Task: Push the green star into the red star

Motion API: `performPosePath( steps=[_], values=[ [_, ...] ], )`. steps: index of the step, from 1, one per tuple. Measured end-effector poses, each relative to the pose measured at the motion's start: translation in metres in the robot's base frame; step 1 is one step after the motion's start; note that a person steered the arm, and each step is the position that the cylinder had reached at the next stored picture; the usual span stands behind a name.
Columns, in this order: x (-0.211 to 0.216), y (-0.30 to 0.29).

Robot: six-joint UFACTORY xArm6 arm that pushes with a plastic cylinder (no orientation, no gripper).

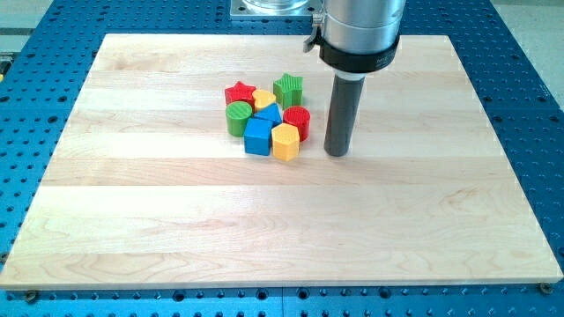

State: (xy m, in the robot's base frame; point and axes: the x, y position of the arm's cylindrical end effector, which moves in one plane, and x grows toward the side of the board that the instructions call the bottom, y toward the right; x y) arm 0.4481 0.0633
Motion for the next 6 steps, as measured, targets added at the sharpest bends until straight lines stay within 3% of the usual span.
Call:
performPosePath(
  steps=[2,3,4,5,6],
  values=[
    [-0.056,-0.02],
    [-0.062,-0.003],
    [-0.109,-0.004],
    [-0.109,-0.055],
    [-0.11,-0.071]
  ],
)
